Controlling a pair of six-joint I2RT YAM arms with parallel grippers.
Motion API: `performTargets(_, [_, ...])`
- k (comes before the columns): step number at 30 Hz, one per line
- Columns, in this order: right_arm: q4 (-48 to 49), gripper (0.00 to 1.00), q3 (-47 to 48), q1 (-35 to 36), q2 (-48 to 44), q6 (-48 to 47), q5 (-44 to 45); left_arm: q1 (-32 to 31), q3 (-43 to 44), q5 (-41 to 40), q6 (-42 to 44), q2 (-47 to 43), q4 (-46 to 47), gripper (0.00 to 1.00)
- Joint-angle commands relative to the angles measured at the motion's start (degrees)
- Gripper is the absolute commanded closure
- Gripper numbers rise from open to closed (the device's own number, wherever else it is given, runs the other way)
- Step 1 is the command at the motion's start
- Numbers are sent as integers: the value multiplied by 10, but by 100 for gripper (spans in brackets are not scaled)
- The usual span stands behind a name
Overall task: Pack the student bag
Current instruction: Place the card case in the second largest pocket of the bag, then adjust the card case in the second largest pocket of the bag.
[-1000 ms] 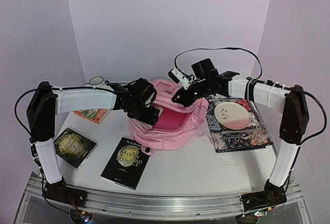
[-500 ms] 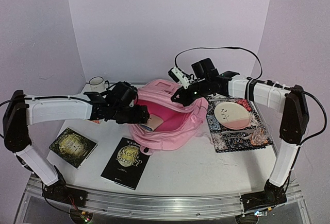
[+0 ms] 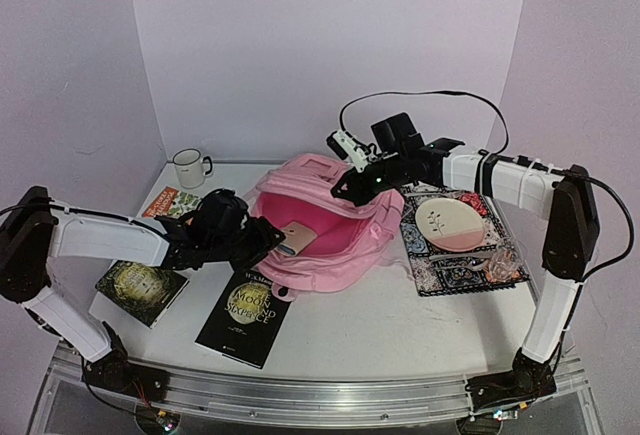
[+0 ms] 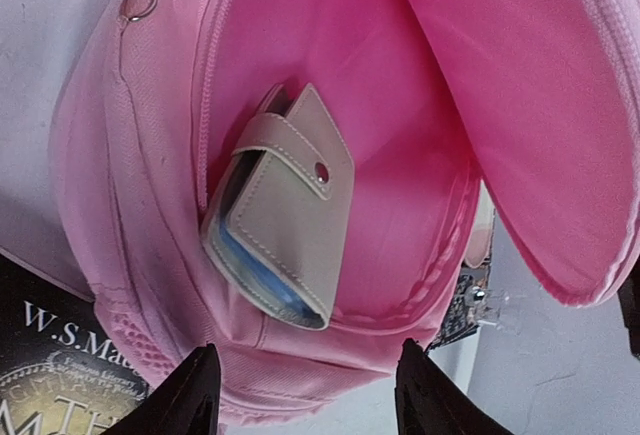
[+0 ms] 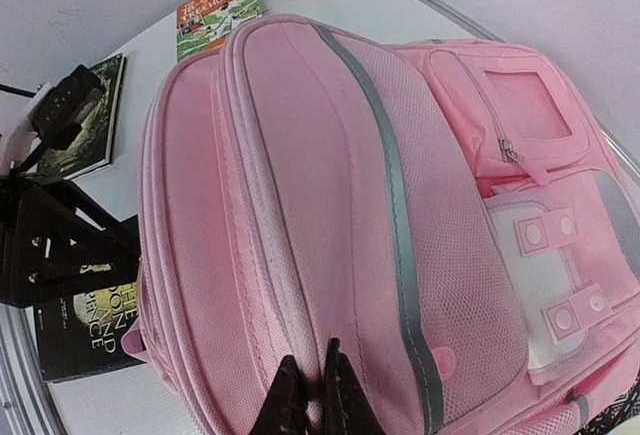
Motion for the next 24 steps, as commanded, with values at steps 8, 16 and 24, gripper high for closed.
performTargets(8, [58,100,12,9,-35,18,-36,1,48,-18,-73,74,68,49])
performTargets(16, [62,100,11,13,-30,18,-48,3,86,-32,-74,131,97,63])
performTargets(24, [61,100,1,25,-30,15,-55,14,148,-39,-75,201,160,78])
